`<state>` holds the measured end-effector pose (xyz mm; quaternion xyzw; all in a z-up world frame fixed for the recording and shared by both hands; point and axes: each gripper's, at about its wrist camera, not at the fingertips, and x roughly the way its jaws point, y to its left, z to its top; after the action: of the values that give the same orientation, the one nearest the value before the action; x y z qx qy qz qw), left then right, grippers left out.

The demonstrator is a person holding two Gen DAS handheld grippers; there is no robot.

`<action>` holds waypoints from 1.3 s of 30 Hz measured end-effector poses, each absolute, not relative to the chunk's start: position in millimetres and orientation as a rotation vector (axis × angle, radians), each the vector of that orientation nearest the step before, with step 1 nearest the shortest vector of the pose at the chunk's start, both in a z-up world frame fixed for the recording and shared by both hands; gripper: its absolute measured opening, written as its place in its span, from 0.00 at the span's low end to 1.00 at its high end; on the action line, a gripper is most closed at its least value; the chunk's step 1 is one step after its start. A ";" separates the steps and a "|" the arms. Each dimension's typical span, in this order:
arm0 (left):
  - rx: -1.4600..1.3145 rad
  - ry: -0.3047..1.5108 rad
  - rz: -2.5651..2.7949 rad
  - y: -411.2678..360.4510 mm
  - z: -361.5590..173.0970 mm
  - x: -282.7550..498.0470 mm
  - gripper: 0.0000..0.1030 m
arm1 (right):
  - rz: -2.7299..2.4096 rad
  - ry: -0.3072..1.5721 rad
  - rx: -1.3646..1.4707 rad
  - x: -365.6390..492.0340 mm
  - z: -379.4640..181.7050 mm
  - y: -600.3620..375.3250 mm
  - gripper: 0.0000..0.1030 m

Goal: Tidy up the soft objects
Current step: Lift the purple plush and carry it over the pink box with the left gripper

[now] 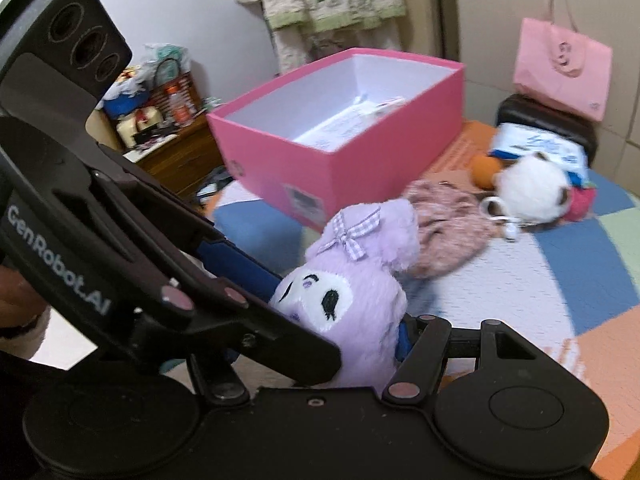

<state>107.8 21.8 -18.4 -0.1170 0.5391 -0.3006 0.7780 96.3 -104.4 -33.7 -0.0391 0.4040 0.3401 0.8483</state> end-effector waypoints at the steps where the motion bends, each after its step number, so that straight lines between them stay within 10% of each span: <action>1: -0.261 1.175 -0.646 27.6 -17.0 106.9 0.57 | 0.733 0.855 -0.078 96.4 -32.3 -99.4 0.69; 39: -0.265 0.870 -0.583 134.0 33.6 207.0 0.57 | 0.755 0.659 -0.071 219.2 10.6 -8.6 0.69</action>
<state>207.0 134.1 33.6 -0.1262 0.4142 -0.2775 0.8576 219.2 -8.6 10.6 -0.0341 0.3156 0.3620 0.8765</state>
